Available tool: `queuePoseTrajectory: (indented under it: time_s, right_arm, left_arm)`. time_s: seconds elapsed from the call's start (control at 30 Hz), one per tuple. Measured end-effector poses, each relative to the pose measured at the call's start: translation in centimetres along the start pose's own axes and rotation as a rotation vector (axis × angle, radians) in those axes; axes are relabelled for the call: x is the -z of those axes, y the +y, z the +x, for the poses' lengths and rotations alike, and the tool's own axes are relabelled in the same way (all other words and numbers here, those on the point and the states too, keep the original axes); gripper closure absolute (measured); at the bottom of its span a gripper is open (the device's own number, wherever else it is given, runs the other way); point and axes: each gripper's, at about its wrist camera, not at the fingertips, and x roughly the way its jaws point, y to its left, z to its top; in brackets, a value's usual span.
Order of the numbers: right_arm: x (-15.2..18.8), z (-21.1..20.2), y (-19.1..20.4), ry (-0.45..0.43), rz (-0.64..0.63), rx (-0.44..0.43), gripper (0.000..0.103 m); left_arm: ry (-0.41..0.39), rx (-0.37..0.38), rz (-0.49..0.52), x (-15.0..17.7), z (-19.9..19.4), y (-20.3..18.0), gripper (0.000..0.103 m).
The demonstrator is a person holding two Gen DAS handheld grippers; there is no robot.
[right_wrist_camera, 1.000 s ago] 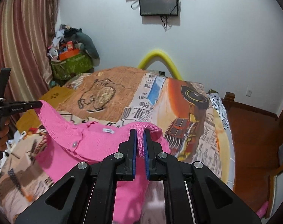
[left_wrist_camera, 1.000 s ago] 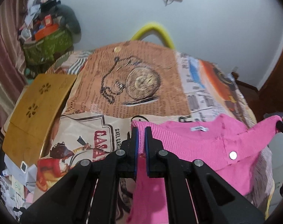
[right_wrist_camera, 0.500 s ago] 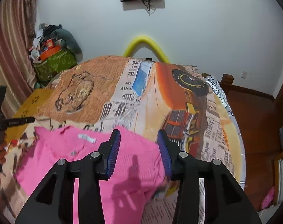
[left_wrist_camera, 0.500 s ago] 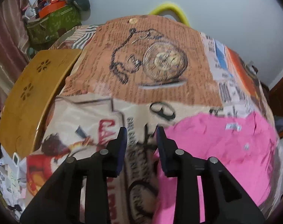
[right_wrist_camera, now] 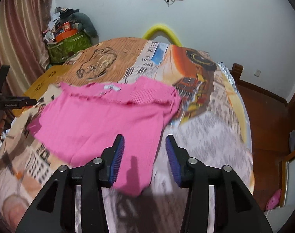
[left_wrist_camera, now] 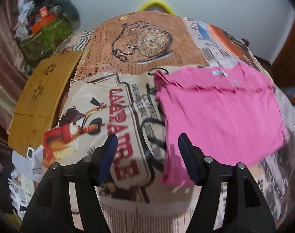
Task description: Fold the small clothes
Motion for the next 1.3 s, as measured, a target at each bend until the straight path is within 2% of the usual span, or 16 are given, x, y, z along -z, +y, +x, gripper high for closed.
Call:
queuePoseTrajectory:
  time_s: [0.1, 0.33, 0.47, 0.53, 0.57, 0.6, 0.63, 0.7, 0.8, 1.03, 1.3]
  right_arm:
    - [1.5, 0.5, 0.0, 0.028, 0.035, -0.021, 0.056]
    - [3.6, 3.0, -1.1, 0.099, 0.131, -0.048, 0.056]
    - [3.8, 3.4, -0.7, 0.086, 0.129, -0.069, 0.056]
    - [3.8, 3.5, -0.4, 0.086, 0.135, -0.095, 0.056]
    - [3.7, 3.7, -0.3, 0.086, 0.136, -0.104, 0.056]
    - [3.8, 3.8, -0.2, 0.082, 0.136, -0.108, 0.058]
    - [3.9, 3.9, -0.1, 0.078, 0.133, -0.11, 0.063]
    - [3.9, 4.2, 0.1, 0.084, 0.129, -0.105, 0.083]
    - [4.0, 4.2, 0.5, 0.094, 0.116, -0.116, 0.092]
    - [4.6, 2.4, 0.8, 0.075, 0.088, -0.126, 0.094]
    - [6.2, 0.2, -0.1, 0.077, 0.093, -0.109, 0.094]
  left_arm:
    - [0.005, -0.002, 0.009, 1.3, -0.1, -0.8, 0.037]
    - [0.084, 0.037, -0.03, 2.9, 2.6, -1.8, 0.037]
    - [0.108, 0.061, -0.05, 3.2, 4.3, -2.2, 0.059]
    - [0.087, 0.052, -0.05, 3.2, 4.2, -2.5, 0.073]
    - [0.083, 0.046, -0.045, 3.2, 4.2, -2.8, 0.087]
    - [0.079, 0.037, -0.042, 3.2, 4.1, -3.0, 0.091]
    - [0.078, 0.031, -0.039, 3.2, 4.1, -3.2, 0.091]
    - [0.074, 0.022, -0.028, 3.3, 4.0, -3.4, 0.094]
    - [0.081, 0.034, -0.033, 3.7, 3.5, -3.2, 0.096]
    - [0.078, 0.061, -0.013, 6.3, 0.3, -3.7, 0.096]
    - [0.135, 0.173, -0.017, 11.6, -3.4, -4.7, 0.096]
